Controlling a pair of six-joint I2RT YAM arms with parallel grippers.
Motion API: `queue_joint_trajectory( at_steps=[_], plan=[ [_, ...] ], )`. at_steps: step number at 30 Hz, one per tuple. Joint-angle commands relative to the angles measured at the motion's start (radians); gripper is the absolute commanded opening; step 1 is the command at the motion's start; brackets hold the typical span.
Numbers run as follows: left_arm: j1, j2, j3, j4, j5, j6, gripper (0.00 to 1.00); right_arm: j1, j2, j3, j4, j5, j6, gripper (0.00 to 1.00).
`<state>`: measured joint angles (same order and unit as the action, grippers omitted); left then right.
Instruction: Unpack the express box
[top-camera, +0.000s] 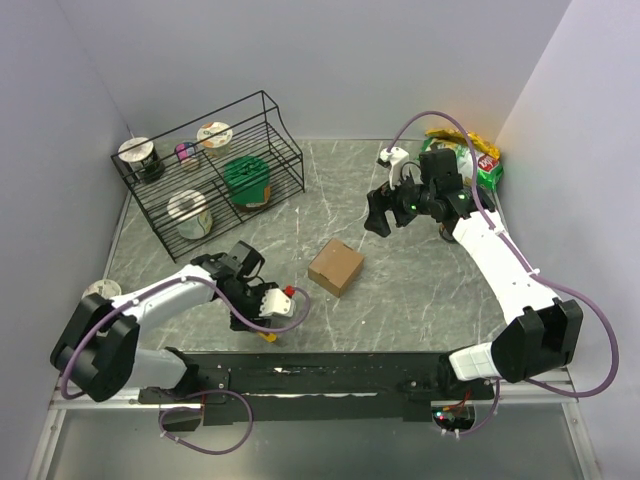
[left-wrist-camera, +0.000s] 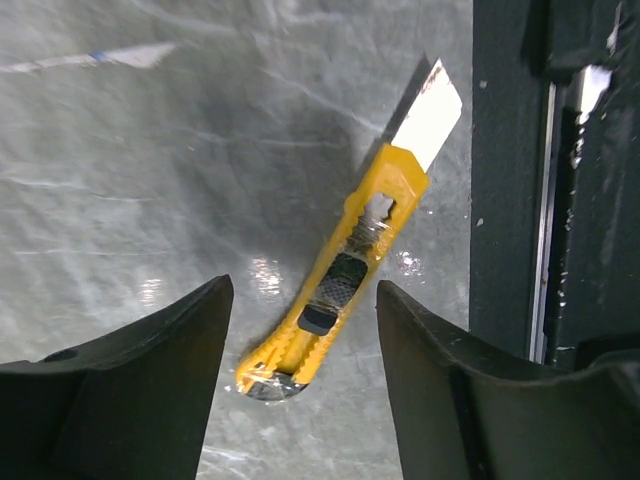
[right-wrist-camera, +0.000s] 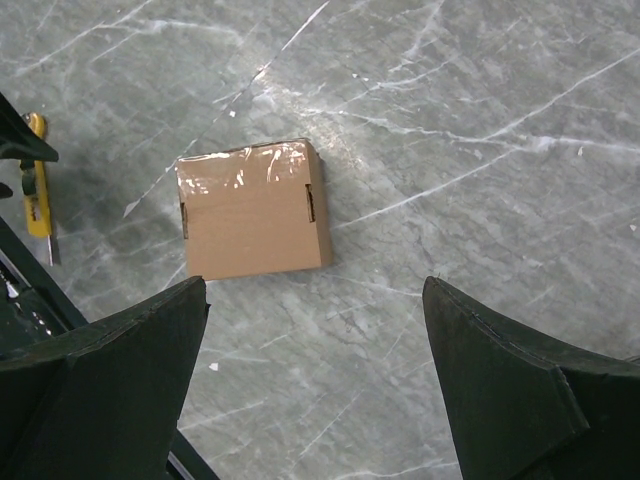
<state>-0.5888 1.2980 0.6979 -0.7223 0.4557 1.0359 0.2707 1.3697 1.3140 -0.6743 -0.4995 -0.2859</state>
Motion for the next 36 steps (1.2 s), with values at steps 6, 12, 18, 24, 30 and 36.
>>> queue_joint_trajectory(
  at_steps=[6,12,18,24,30,36],
  plan=[
    [-0.003,0.087,-0.005,0.058,-0.028,0.047,0.57,0.002,-0.037,-0.002,0.019,-0.011,0.005,0.95],
    [-0.003,0.101,-0.017,0.055,-0.041,0.107,0.46,0.002,-0.017,0.013,0.024,-0.004,0.004,0.95],
    [-0.003,0.175,0.066,0.015,-0.038,0.078,0.17,-0.001,0.009,0.04,0.03,0.016,-0.004,0.95],
    [0.044,0.215,0.167,0.004,0.02,-0.08,0.09,0.001,0.034,0.091,0.042,0.058,0.004,0.95],
    [0.208,0.201,0.357,0.023,0.129,-0.307,0.05,-0.025,0.046,0.133,0.09,0.133,0.057,0.95],
    [0.233,0.27,0.674,0.119,0.21,-0.63,0.01,-0.047,0.06,0.152,0.151,0.006,0.093,0.91]
  ],
)
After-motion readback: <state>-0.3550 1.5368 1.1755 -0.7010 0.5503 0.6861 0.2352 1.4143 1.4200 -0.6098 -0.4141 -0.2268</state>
